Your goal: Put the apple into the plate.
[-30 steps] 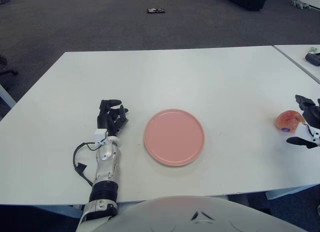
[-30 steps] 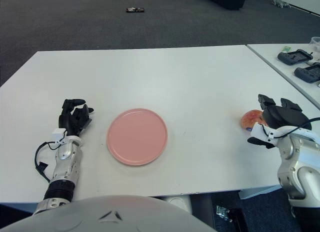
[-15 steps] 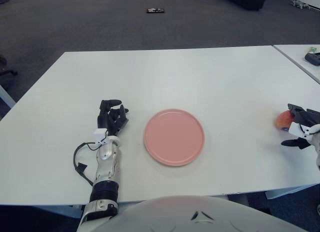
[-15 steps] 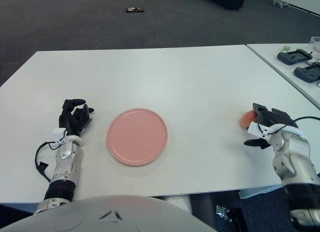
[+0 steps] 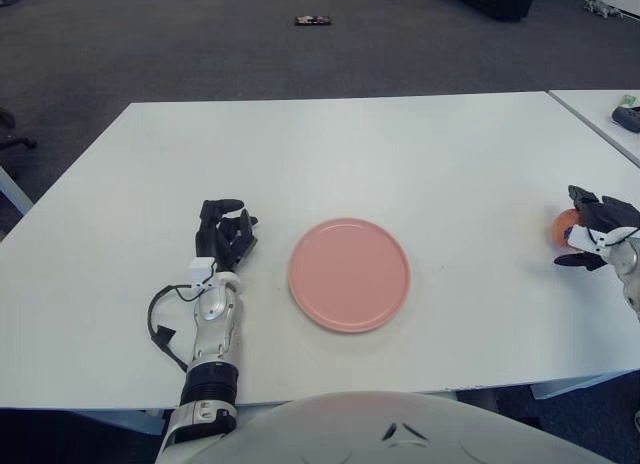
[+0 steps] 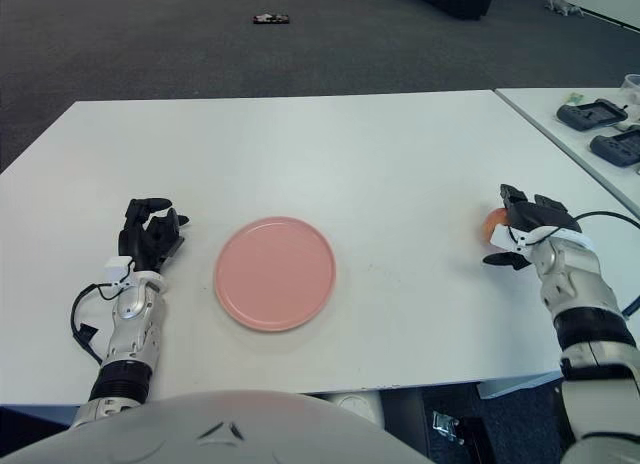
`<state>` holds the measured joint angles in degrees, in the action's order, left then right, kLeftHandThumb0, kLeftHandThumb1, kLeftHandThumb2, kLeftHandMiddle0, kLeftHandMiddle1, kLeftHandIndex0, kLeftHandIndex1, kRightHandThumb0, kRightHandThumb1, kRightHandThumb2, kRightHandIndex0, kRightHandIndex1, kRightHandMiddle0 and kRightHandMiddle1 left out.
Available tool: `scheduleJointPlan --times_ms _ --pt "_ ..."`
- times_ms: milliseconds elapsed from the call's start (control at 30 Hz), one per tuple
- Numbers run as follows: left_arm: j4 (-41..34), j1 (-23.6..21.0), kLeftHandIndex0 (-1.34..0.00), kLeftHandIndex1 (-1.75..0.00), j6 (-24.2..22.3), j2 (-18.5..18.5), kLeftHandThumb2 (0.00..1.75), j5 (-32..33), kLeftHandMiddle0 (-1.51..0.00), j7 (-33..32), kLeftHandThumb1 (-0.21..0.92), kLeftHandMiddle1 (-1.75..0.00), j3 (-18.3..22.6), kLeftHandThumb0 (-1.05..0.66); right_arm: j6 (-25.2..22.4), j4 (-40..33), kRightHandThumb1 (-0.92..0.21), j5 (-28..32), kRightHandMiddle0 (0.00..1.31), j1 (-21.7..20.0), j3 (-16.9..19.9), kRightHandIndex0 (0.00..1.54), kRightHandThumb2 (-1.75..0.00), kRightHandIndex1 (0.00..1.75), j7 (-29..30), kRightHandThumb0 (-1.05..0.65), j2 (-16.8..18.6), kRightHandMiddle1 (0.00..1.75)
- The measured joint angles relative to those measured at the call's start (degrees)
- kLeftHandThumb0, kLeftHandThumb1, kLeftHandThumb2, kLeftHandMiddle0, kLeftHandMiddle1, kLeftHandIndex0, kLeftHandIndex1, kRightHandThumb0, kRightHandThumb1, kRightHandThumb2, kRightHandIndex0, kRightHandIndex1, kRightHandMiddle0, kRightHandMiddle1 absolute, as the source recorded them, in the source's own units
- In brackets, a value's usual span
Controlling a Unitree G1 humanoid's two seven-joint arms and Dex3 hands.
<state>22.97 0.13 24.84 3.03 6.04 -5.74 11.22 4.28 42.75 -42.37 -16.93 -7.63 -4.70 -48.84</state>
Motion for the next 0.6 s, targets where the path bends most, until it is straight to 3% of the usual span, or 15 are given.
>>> scheduleJointPlan --times_ms 200,433,567,600 --pt "-0.1 0.0 -0.30 -1.75 0.0 -0.1 0.78 0.0 -0.49 0.0 0.74 -1.49 0.0 -0.37 0.8 4.3 -0.73 0.2 0.00 -3.7 -3.1 0.00 -0.31 0.00 1.1 -1.05 0.2 0.00" --pt "-0.2 0.2 -0.30 -1.75 -0.1 -0.2 0.78 0.0 -0.49 0.0 0.74 -1.49 0.1 -0.37 -1.4 3.9 -0.81 1.0 0.00 -5.2 -4.9 0.00 -0.24 0.00 -0.6 -1.05 0.4 0.00" --pt "-0.5 0.4 -0.30 -1.75 -0.4 -0.2 0.78 0.0 -0.49 0.0 0.74 -1.50 0.1 -0.37 -3.5 2.6 -0.81 1.2 0.00 -5.7 -5.7 0.00 -0.23 0.00 -2.0 -1.04 0.9 0.00" --pt "-0.5 0.4 -0.30 -1.75 -0.5 -0.2 0.78 0.0 -0.49 0.0 0.74 -1.50 0.1 -0.37 -3.8 2.4 -0.74 1.2 0.00 -6.0 -5.9 0.00 -0.31 0.00 -2.2 -0.99 1.2 0.00"
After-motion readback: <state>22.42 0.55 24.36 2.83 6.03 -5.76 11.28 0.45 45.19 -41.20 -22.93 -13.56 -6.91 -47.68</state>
